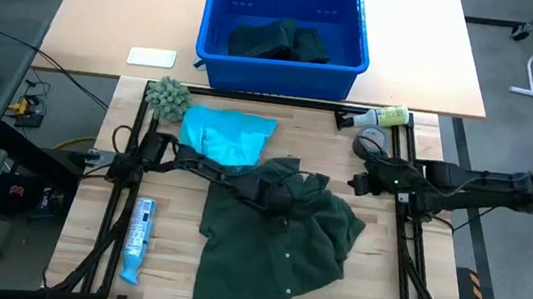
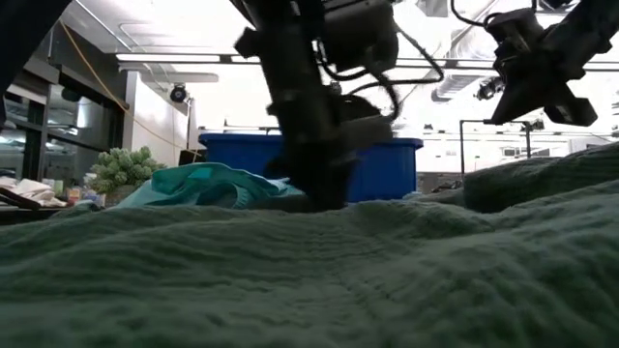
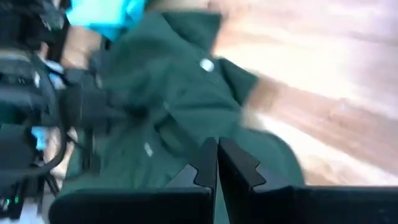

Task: Fold laundry
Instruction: Fold the green polo shirt from the blue laundry bin

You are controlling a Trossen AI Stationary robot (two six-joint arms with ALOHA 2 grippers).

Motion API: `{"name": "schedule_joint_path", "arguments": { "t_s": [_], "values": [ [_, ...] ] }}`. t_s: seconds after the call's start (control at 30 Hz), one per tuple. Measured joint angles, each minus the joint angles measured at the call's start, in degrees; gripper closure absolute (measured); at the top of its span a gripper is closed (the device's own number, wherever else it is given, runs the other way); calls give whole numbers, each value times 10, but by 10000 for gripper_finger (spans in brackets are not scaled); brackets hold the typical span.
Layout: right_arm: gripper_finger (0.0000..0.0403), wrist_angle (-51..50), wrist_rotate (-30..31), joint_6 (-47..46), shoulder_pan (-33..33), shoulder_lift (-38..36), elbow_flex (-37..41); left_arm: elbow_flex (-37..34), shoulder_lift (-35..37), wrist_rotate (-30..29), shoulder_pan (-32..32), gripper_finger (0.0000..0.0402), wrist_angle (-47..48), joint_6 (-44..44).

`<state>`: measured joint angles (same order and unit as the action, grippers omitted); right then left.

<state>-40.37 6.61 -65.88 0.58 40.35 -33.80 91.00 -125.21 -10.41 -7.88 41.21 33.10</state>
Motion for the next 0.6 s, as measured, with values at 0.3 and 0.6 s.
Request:
{"name": "schedule_joint_path", "arguments": {
  "t_s": [0.3, 0.6],
  "values": [
    [403, 63, -17, 42, 2, 117, 0, 0, 0, -14, -11, 402, 38, -42],
    [352, 187, -55, 189, 100, 276, 0, -2, 13, 53, -12, 402, 30, -17]
  ]
}}
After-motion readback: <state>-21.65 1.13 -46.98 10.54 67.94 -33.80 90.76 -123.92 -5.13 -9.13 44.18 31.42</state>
